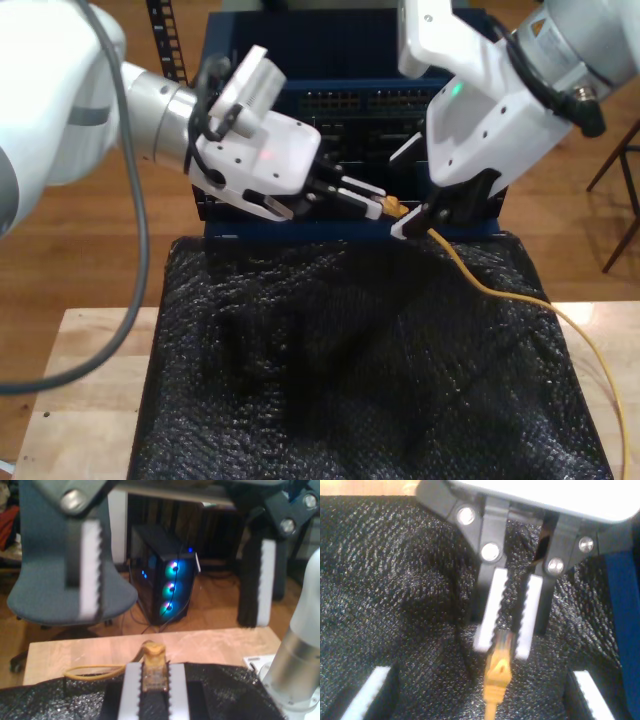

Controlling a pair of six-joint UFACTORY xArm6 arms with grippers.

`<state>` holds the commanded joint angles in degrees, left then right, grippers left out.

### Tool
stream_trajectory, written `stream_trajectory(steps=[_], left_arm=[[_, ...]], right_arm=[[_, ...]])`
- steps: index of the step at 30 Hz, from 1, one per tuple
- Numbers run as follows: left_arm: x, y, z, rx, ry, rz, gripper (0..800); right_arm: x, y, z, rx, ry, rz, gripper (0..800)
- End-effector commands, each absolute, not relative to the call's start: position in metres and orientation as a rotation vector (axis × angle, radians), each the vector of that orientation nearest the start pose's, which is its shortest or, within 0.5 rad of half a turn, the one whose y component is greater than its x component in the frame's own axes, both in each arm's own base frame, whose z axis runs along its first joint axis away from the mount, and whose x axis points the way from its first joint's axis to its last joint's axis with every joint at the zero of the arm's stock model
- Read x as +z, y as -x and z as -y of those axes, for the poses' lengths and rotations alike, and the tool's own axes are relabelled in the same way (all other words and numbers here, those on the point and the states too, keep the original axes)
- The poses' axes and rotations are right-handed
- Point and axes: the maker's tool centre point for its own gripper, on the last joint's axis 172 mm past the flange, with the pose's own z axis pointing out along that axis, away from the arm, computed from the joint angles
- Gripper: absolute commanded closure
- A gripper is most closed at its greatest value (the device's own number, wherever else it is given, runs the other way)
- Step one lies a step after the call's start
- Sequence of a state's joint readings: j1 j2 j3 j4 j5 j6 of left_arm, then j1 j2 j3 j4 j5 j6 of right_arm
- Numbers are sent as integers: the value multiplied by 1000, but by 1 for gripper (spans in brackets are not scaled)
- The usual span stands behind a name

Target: Grab the cable and plug it in

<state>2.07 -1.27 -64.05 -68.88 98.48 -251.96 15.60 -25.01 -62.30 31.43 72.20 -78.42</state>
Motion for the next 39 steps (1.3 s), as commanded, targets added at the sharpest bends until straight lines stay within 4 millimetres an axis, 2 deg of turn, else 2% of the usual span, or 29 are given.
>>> stream_trajectory(steps=[6, 9, 15, 20, 24, 29, 34, 39], left_arm=[[366, -395, 238, 712, -1329, 1302, 798], [374, -393, 241, 715, -1294, 1272, 798], [381, -392, 238, 687, -1274, 1205, 798], [395, -390, 234, 632, -1216, 1124, 798], [401, -390, 230, 591, -1181, 1075, 798], [407, -387, 230, 582, -1147, 1064, 798], [413, -382, 230, 537, -1129, 1024, 798], [417, -375, 229, 467, -1122, 986, 798]], right_arm=[[436, -363, -227, -834, 1877, 2022, 6], [452, -353, -224, -893, 1860, 2048, 6], [457, -340, -223, -940, 1803, 2114, 6], [460, -337, -219, -1027, 1804, 2125, 6], [464, -340, -216, -1141, 1806, 2147, 8], [468, -340, -225, -1231, 1768, 2177, 7], [465, -347, -222, -1329, 1795, 2162, 6], [469, -350, -228, -1407, 1744, 2217, 3]])
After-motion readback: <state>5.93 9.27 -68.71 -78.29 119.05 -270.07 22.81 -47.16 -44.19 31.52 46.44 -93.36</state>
